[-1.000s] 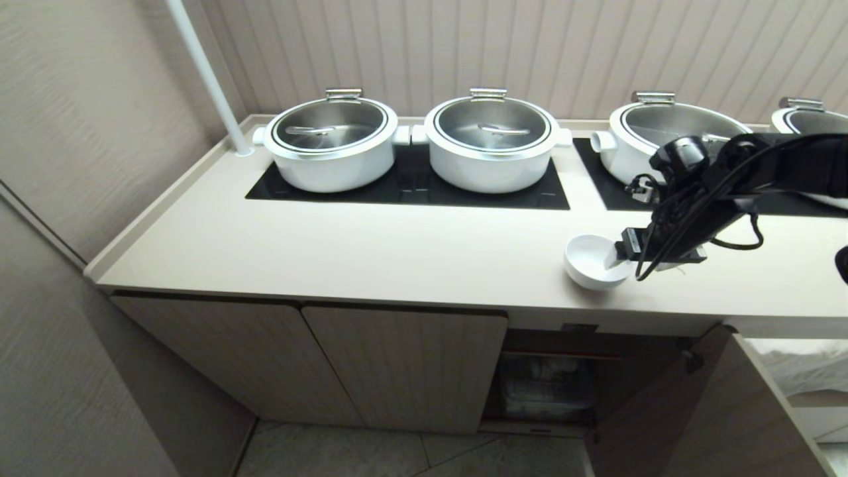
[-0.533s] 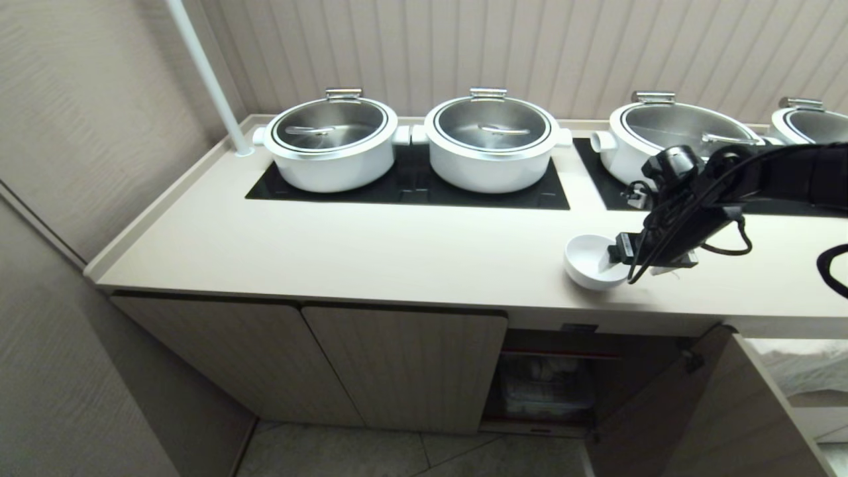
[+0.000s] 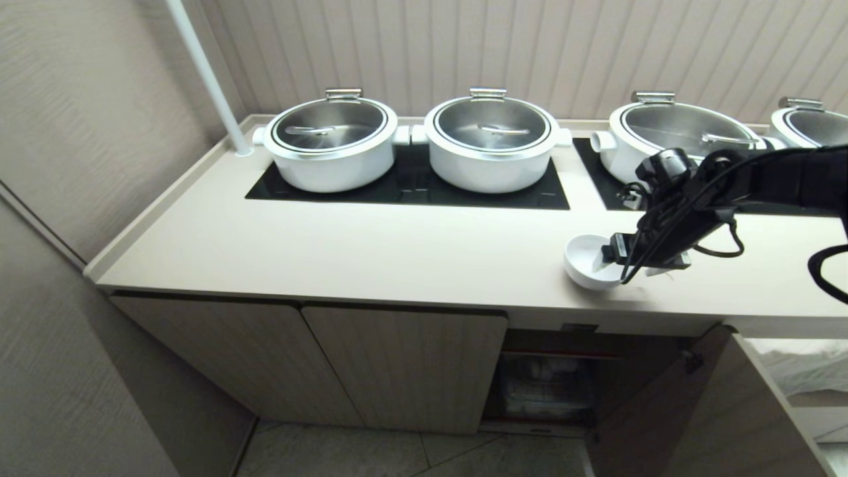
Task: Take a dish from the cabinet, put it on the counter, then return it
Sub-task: Pick up the bowl from the table
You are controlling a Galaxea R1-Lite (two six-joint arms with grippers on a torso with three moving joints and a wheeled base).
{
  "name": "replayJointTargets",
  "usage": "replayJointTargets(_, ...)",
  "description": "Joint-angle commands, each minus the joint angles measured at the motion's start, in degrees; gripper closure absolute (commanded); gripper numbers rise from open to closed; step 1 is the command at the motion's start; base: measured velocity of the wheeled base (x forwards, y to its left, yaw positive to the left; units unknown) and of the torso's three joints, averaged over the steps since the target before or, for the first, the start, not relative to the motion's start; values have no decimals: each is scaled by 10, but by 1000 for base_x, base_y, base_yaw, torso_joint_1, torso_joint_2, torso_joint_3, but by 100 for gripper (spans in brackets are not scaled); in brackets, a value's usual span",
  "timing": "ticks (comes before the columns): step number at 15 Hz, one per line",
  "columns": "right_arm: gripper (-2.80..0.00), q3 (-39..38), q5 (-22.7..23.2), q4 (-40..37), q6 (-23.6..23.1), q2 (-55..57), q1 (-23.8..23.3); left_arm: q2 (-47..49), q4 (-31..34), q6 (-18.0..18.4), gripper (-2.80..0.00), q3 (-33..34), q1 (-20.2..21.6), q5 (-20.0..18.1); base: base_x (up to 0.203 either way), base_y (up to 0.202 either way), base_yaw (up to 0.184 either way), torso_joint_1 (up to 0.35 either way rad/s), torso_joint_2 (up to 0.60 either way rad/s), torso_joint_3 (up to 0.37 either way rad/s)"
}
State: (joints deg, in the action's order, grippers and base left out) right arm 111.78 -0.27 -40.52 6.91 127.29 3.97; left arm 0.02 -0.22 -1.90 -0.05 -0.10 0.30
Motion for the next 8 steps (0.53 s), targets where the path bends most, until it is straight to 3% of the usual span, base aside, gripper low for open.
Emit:
replayJointTargets(1, -280, 0, 0, -3, 1, 1, 6, 0, 0, 0, 0, 0, 0, 0, 0, 0, 0, 0, 0, 0)
replayJointTargets(8, -280, 0, -2, 5, 1, 5, 8, 0, 0, 0, 0, 0, 0, 0, 0, 0, 0, 0, 0, 0)
